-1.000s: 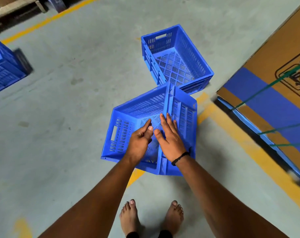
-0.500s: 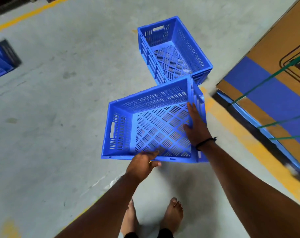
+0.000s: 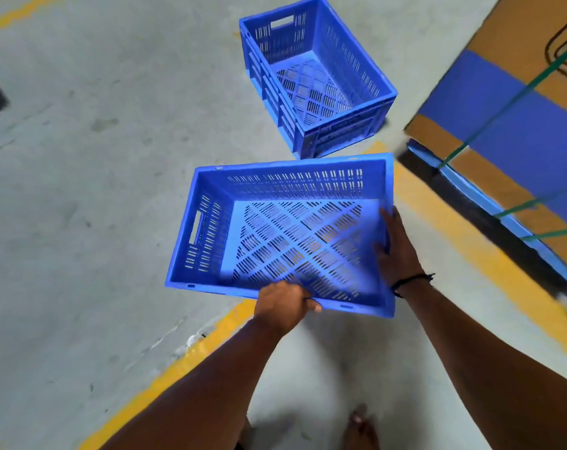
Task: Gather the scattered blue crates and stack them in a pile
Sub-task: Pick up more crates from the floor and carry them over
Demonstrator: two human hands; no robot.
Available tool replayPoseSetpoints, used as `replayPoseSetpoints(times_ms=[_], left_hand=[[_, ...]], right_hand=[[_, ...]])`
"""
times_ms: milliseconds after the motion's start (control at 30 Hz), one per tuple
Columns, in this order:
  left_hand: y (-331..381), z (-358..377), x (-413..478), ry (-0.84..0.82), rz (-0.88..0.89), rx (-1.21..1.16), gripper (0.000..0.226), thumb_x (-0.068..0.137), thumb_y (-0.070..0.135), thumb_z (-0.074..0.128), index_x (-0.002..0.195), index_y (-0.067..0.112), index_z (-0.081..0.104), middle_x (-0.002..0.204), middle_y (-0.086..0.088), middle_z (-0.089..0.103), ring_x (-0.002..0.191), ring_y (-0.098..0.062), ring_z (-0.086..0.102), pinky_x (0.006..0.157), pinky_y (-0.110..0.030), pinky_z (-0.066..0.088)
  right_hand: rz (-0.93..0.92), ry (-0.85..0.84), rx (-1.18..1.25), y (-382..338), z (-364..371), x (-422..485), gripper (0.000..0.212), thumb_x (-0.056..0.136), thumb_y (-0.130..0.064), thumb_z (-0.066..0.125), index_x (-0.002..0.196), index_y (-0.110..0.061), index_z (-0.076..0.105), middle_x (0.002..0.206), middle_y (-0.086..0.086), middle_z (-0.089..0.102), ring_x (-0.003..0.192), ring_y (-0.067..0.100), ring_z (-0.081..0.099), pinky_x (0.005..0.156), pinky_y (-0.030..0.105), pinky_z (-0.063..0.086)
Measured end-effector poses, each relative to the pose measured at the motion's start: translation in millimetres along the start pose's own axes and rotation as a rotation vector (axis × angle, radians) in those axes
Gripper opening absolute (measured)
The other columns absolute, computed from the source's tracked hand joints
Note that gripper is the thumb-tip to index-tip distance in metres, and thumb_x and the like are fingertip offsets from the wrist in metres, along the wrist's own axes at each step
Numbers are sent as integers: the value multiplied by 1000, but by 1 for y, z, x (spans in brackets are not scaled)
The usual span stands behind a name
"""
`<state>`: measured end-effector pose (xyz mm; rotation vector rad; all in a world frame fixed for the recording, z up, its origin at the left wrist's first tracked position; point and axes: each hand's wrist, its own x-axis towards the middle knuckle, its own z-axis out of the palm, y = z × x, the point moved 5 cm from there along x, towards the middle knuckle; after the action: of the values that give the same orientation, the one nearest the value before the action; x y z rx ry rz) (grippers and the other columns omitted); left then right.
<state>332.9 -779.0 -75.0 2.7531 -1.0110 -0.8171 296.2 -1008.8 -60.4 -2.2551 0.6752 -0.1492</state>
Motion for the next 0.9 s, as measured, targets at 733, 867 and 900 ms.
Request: replayPoseSetpoints(times_ms=[733,867,900], left_hand=[[23,75,39,249,68,-117,65,79,70,21,111,31,63,106,3,70,102,-21,64,78,-30,48],[-54,60,42,246,-23,-36,69,79,76,23,114,31,62,107,-3,69,102,-27,64,83,-35,52],[-71,61,38,231,-16,8,70,76,79,27,114,31,63,107,-3,70,103,-26,63,87,-36,50]], right_hand=[[-221,91,-451,79,66,-45,63,88,-53,42,141,-19,38,149,21,33,127,44,43,97,47,36],[-383,-205,-535,29,134,-101,71,84,-72,27,141,-31,37,149,5,40,127,30,49,102,52,39],[-407,-256,-588,29,149,-109,72,82,-74,28,141,-34,36,148,1,42,128,28,49,103,52,37]])
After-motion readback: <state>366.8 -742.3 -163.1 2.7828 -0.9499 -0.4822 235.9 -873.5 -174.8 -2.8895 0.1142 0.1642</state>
